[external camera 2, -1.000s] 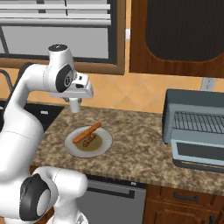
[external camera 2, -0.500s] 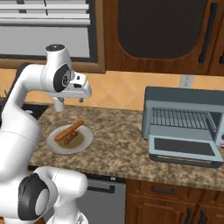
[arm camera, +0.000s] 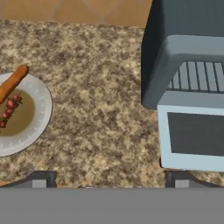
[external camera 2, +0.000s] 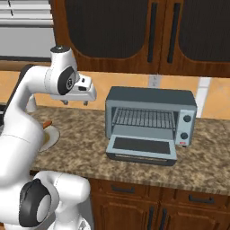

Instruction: Pick up the kebab skewer and baguette bread, and place them inside the toaster oven. Close the toaster oven door and start by setting the timer.

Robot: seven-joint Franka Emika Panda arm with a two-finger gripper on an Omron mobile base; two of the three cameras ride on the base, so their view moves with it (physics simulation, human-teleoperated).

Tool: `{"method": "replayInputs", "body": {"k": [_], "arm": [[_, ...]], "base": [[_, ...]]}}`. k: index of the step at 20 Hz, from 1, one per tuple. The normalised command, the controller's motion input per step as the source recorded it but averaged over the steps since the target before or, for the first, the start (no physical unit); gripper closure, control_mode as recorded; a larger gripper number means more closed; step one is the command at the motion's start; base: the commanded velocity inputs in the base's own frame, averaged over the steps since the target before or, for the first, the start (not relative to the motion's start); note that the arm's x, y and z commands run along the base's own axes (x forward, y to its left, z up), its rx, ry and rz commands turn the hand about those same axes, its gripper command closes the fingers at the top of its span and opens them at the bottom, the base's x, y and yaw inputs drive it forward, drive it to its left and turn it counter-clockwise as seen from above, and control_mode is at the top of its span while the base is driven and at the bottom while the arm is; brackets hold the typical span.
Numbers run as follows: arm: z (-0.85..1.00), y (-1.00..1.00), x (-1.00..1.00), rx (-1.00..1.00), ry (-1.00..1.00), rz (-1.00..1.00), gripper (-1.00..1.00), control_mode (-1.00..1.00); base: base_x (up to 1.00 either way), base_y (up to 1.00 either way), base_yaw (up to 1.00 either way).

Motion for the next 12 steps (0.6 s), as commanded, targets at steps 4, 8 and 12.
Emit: {"method": "replayInputs", "body": {"k": [4, 8, 12], "arm": [[0.00, 0.00, 0.00, 0.00, 0.00, 0.00, -1.00, 1.00], [0.00, 0.00, 0.00, 0.00, 0.00, 0.00, -1.00, 1.00], [0.00, 0.00, 0.00, 0.00, 0.00, 0.00, -1.00, 1.00]], "base": [[0.23, -0.32, 0.08], [0.31, 0.00, 0.00], [0.39, 0.00, -0.02]]}}
